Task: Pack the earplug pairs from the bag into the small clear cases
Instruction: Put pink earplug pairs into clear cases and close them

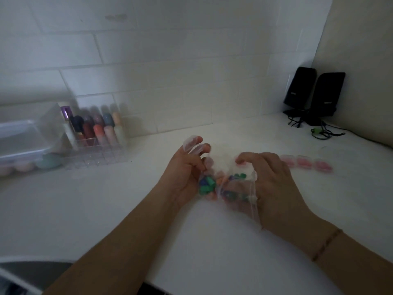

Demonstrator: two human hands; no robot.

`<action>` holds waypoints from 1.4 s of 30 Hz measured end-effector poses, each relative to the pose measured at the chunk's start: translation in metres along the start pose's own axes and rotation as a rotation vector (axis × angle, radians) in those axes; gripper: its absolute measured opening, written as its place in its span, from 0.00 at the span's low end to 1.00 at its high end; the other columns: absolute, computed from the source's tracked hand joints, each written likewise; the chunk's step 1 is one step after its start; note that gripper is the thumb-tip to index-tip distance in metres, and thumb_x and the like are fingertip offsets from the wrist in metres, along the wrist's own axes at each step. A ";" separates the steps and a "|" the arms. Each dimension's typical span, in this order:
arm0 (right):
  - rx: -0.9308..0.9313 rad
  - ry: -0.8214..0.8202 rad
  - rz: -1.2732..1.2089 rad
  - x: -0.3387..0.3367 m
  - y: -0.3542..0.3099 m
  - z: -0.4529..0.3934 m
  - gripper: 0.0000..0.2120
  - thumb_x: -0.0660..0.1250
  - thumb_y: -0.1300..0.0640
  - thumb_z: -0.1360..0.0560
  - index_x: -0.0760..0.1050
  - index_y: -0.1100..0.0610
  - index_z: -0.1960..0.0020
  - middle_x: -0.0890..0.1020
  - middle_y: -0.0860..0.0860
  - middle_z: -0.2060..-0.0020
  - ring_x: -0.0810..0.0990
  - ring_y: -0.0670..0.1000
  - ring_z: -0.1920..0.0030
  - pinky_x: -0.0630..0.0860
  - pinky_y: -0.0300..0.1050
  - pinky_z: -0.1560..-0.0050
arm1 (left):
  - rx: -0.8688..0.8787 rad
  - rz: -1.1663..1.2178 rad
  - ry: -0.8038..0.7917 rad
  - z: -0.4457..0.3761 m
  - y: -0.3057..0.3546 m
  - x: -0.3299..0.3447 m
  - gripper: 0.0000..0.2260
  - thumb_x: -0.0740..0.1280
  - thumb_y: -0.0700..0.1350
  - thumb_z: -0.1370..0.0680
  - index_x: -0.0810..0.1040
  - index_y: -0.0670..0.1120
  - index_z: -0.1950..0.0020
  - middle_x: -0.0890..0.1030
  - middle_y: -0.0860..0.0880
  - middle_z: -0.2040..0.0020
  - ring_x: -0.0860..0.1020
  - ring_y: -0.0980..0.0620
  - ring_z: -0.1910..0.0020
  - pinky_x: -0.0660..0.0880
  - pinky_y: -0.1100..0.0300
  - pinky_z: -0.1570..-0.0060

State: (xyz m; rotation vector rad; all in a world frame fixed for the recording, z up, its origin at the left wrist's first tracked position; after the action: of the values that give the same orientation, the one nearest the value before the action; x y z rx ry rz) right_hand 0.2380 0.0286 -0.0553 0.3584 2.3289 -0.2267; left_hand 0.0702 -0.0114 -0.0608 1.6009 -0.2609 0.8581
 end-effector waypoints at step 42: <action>0.135 -0.499 -0.267 -0.041 0.041 0.006 0.07 0.71 0.37 0.35 0.82 0.36 0.58 0.66 0.31 0.31 0.57 0.43 0.26 0.60 0.50 0.29 | -0.138 -0.296 0.166 -0.003 -0.002 -0.017 0.19 0.50 0.26 0.30 0.71 0.45 0.50 0.74 0.46 0.64 0.67 0.51 0.71 0.63 0.63 0.76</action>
State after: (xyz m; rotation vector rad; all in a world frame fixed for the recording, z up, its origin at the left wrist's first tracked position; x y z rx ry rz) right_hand 0.2831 0.0581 -0.0329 0.0421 1.8637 -0.5406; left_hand 0.0587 -0.0132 -0.0734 1.3887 0.0343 0.7218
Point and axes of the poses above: each hand's wrist, its own z-axis away from the middle knuckle, its own x-axis out of the palm, y = z × x, the point moved 4 cm from there along -z, towards the middle knuckle
